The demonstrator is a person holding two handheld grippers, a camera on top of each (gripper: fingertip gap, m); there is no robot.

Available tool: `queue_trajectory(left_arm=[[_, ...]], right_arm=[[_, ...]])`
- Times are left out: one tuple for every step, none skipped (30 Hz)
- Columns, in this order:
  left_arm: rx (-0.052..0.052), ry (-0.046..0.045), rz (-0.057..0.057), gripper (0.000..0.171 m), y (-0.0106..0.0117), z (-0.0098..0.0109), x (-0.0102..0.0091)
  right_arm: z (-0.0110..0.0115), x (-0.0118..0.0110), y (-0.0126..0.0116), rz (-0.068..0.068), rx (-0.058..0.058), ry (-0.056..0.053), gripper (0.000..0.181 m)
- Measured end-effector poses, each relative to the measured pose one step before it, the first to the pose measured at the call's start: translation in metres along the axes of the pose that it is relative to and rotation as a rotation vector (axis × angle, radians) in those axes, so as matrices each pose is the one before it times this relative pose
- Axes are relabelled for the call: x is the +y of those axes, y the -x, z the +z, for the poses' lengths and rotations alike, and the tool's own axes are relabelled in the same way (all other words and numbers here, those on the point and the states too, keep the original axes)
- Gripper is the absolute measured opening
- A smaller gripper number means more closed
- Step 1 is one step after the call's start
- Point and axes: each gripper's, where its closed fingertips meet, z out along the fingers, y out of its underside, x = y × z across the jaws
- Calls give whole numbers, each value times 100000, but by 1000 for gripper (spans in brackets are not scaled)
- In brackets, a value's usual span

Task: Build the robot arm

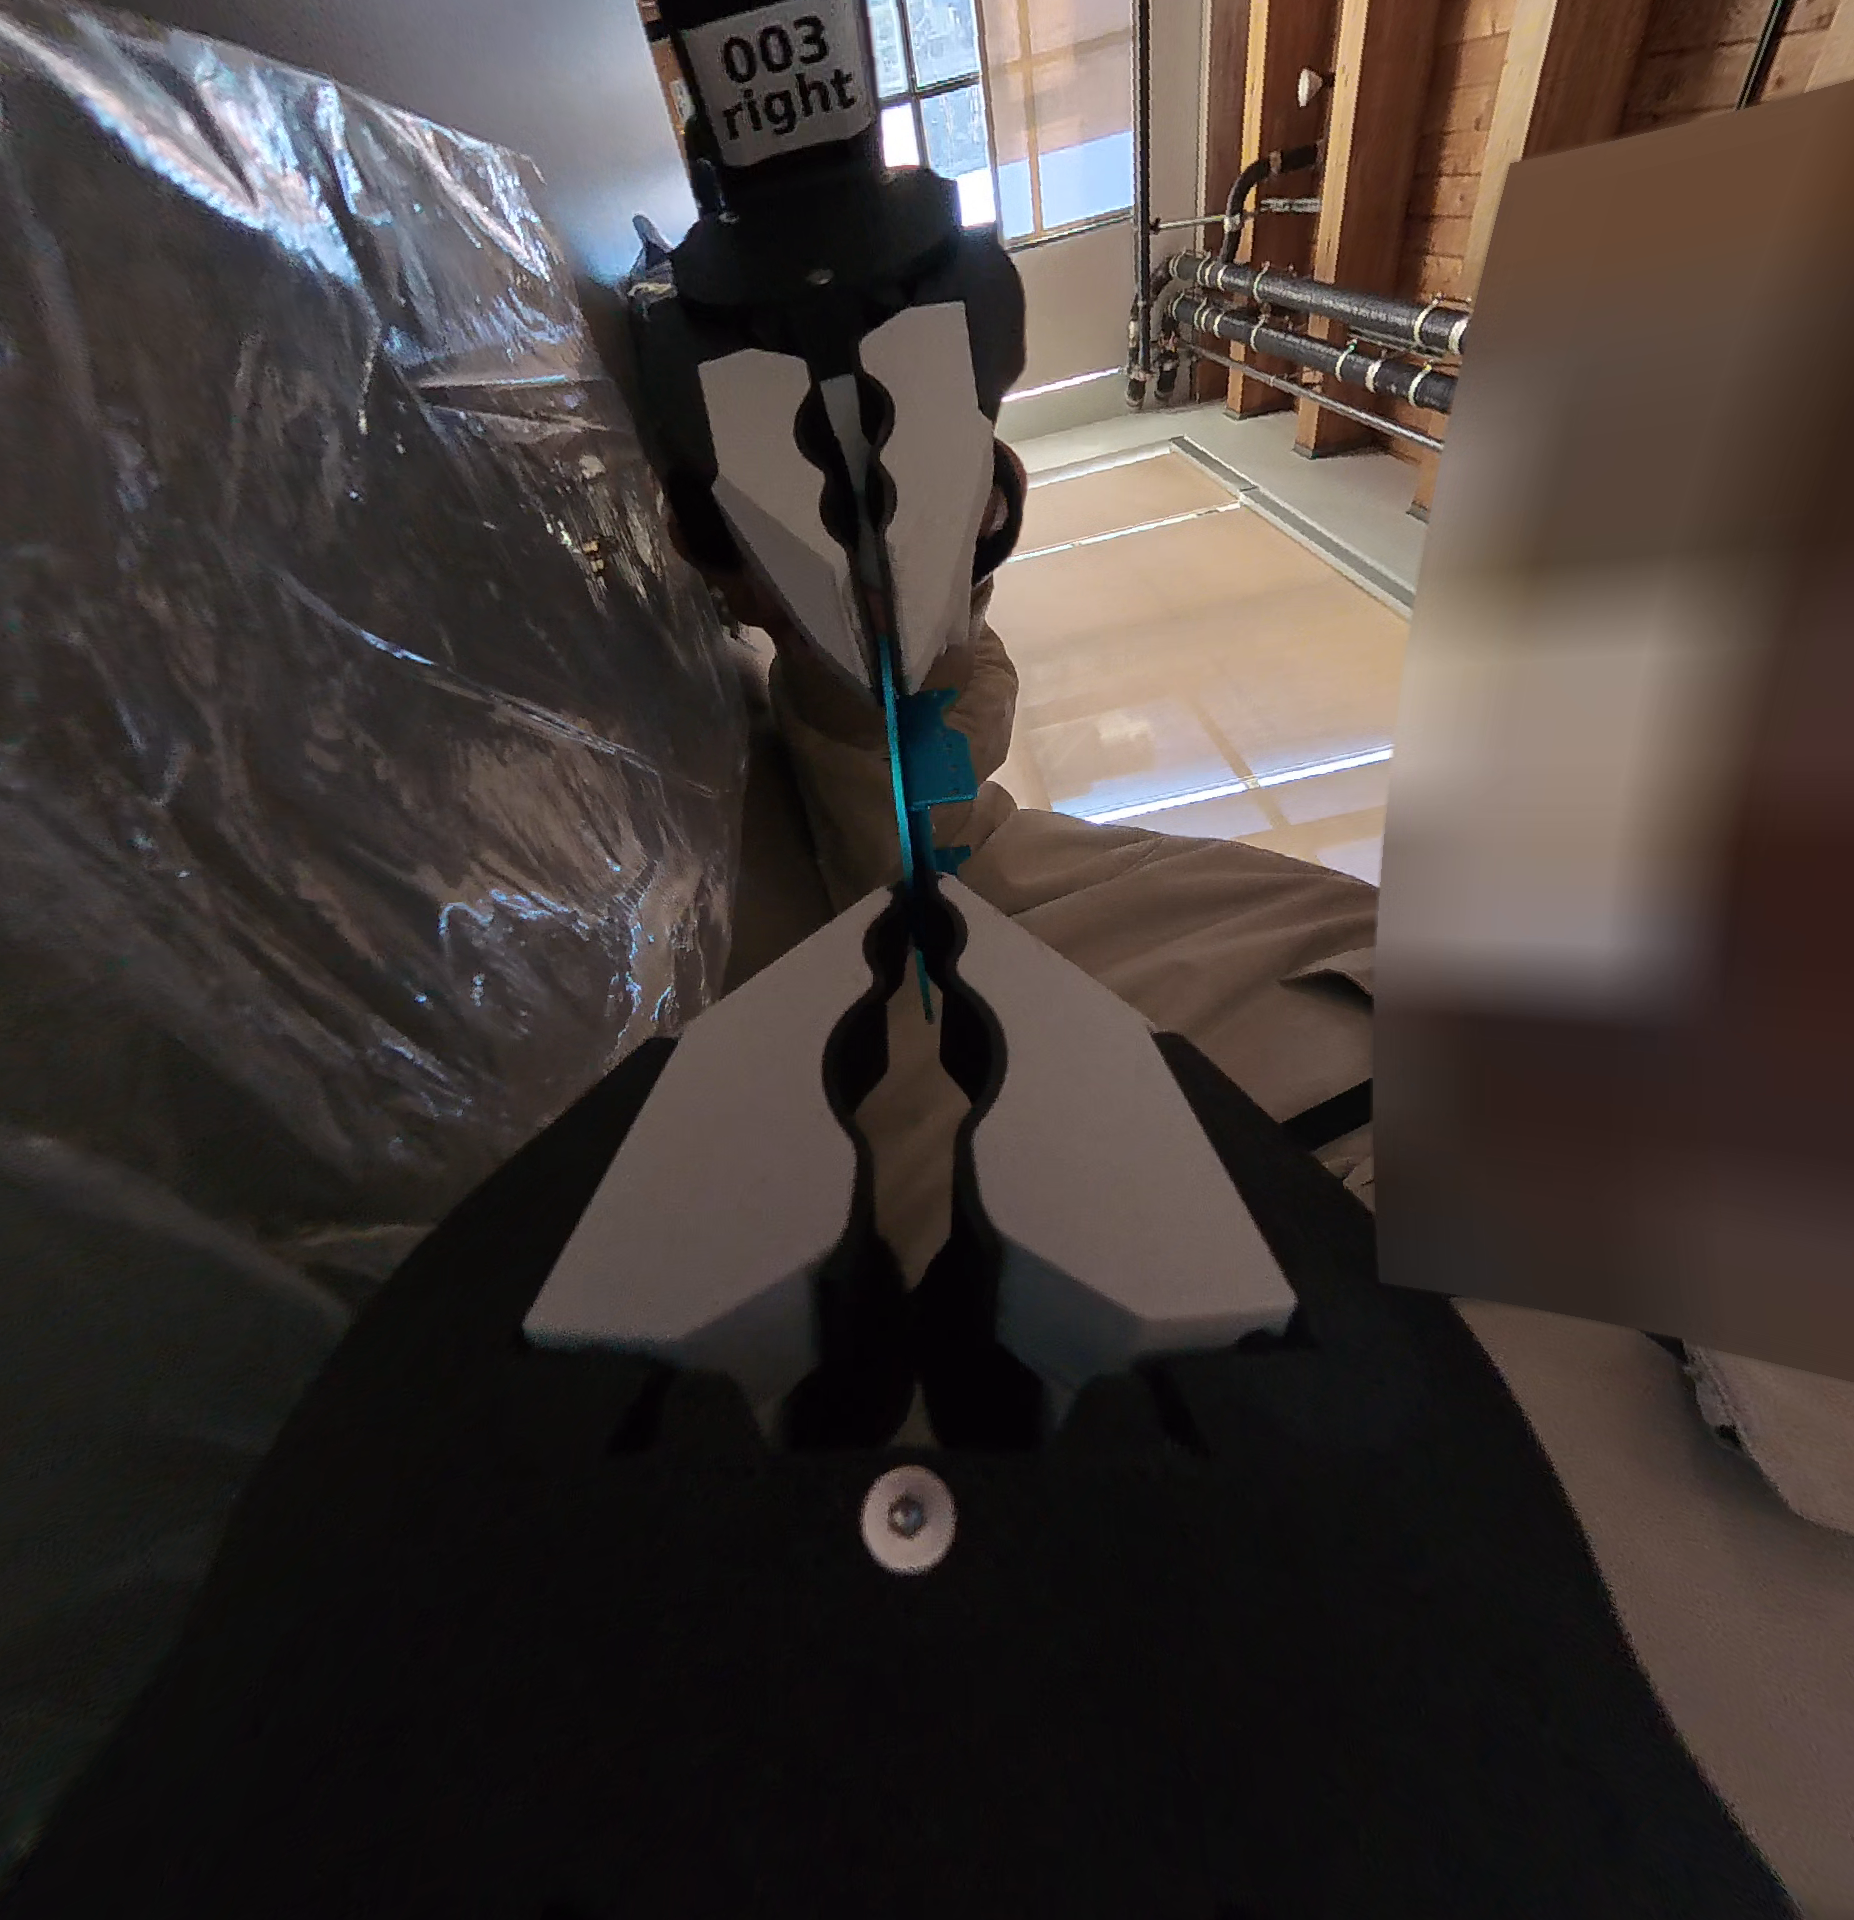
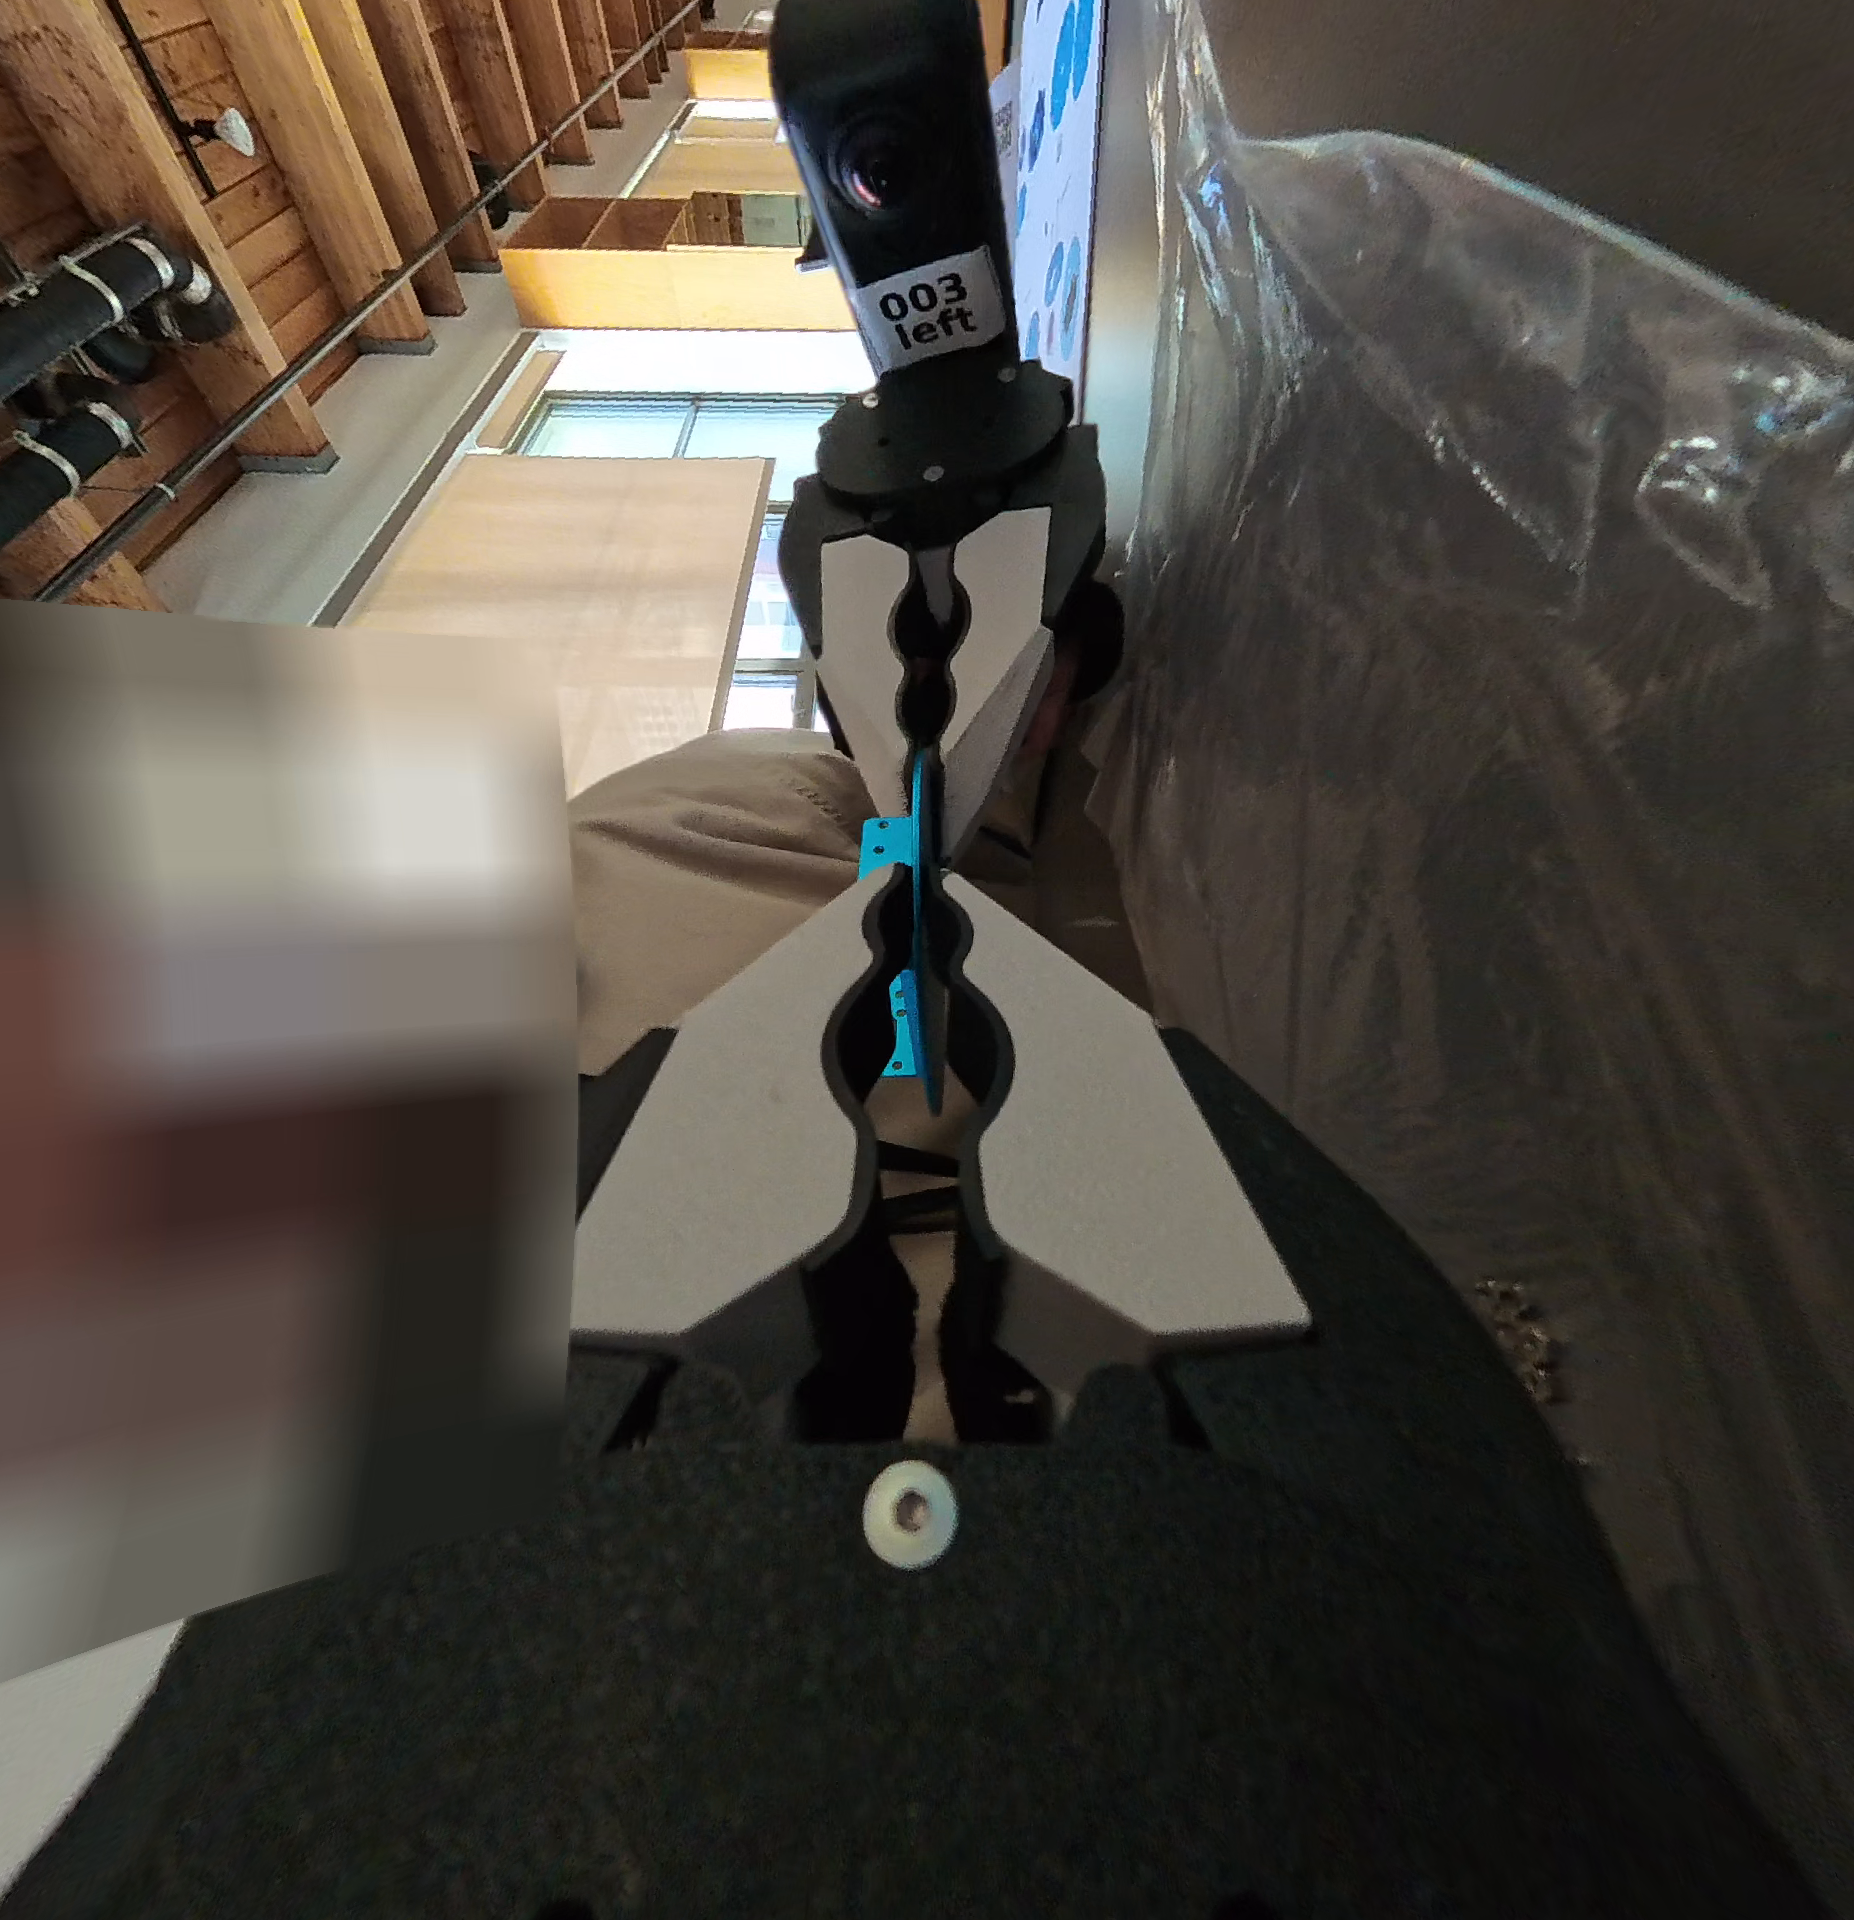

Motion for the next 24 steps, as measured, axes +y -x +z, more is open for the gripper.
queue_trajectory(left_arm=[[-108,-133,-1217,0,104,-51,9],[-85,-554,-595,0,73,-84,-67],[283,-935,433,0,-63,-116,-130],[485,-941,469,0,-107,-91,-136],[280,-836,-74,0,-33,-95,-133],[-57,-1157,-326,0,33,-107,-169],[99,-706,-201,0,0,-97,-96],[469,7,-159,0,-72,-68,-2],[33,-294,-429,0,-4,-81,-36],[-660,-448,-758,0,124,-90,-30],[-483,-399,-815,0,95,-102,-21],[-500,-683,-790,0,94,-128,-44],[-649,-802,-926,0,136,-135,-63],[-380,-1044,-911,0,103,-139,-124],[-415,-1237,-781,0,97,-146,-159],[-508,-1024,-577,0,101,-125,-159],[-269,-806,-398,0,74,-97,-136],[103,-445,-371,0,18,-58,-89],[287,11,-330,0,-13,-20,-8],[230,192,-97,0,-27,5,22],[94,242,118,0,-15,12,54],[-102,186,118,0,3,14,36],[-783,306,-132,0,133,17,43],[-473,237,-170,0,96,25,43]], right_arm=[[34,-17,-86,-504,796,-92,0],[31,-140,-90,-1490,1322,-760,0],[37,-176,193,-2354,152,-965,1],[18,-193,323,-2730,-262,-917,2],[4,-237,278,-3466,250,-1161,7],[-57,-303,167,-4212,1231,-1647,12],[-121,-272,172,-5048,1711,-1475,17],[-165,-268,327,-6582,1282,-1301,22],[-200,-337,191,-7065,2381,-1520,25],[-232,-355,103,-8466,2686,-1761,29],[-268,-397,398,-10333,1119,-2422,34],[-271,-597,711,-11895,-369,-4213,41],[-189,-548,410,-11911,2005,-3990,51],[-75,-64,465,-12807,1949,-379,60],[47,233,747,-11650,443,1773,59],[281,315,661,-9558,423,2246,61],[514,542,570,-8505,605,3073,67],[614,719,238,-6834,2239,3778,69],[539,836,-257,-5644,4403,4572,70],[454,898,-257,-4508,3581,4620,69],[362,842,-38,-4007,1358,3940,70],[324,747,9,-2123,485,3050,69],[282,576,-79,-912,407,2374,69],[149,99,-15,24,219,70,67]])
